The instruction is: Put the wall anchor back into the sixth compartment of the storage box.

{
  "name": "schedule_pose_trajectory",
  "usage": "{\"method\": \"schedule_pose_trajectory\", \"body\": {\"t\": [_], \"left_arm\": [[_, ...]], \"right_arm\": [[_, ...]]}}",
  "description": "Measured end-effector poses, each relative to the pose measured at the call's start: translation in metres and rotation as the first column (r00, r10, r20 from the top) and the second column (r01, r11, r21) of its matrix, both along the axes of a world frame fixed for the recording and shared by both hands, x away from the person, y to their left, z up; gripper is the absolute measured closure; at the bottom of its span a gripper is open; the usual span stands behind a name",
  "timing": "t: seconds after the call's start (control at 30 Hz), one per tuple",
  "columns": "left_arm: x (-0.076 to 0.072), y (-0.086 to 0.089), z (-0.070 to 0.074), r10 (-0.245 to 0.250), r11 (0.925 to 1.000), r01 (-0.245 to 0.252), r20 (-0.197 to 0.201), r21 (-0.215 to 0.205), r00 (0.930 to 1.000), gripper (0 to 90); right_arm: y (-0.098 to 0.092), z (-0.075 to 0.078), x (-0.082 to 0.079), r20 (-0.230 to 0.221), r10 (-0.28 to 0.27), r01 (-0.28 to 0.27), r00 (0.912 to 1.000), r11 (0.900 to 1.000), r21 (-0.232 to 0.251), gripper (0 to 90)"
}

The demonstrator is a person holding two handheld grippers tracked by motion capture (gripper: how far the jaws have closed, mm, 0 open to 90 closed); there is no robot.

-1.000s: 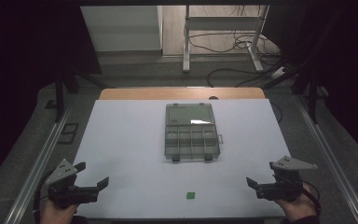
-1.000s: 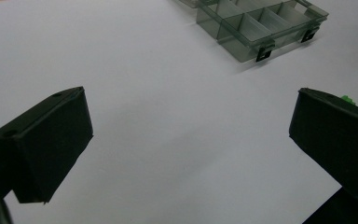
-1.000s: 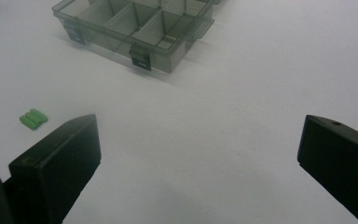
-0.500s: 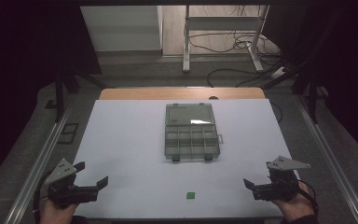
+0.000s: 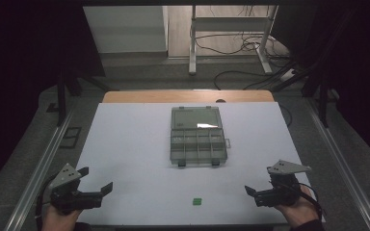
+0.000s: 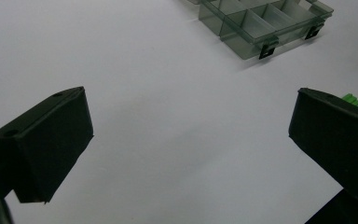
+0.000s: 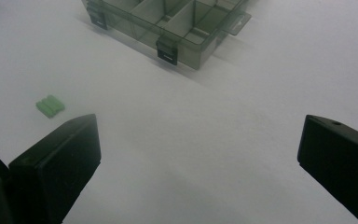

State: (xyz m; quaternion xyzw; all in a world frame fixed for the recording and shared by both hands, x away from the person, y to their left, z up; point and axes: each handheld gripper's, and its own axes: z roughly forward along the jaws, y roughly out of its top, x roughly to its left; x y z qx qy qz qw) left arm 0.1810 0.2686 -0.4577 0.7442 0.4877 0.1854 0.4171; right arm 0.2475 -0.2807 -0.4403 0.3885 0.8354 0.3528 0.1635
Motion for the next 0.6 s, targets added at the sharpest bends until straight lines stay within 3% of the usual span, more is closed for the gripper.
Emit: {"method": "schedule_pose_trajectory", "body": {"t": [0.3, 0.6], "left_arm": [[0.001, 0.000, 0.000, -0.004, 1.0000, 0.004, -0.005, 0.000, 1.0000, 0.4], [0.001, 0.000, 0.000, -0.005, 1.0000, 0.005, -0.008, 0.001, 1.0000, 0.4]], "right_arm": [[0.014, -0.001, 0.005, -0.044, 0.024, -0.023, 0.9987, 0.999, 0.028, 0.0], [0.031, -0.006, 0.010, -0.054, 0.080, -0.081, 0.9953, 0.997, -0.017, 0.0]]}}
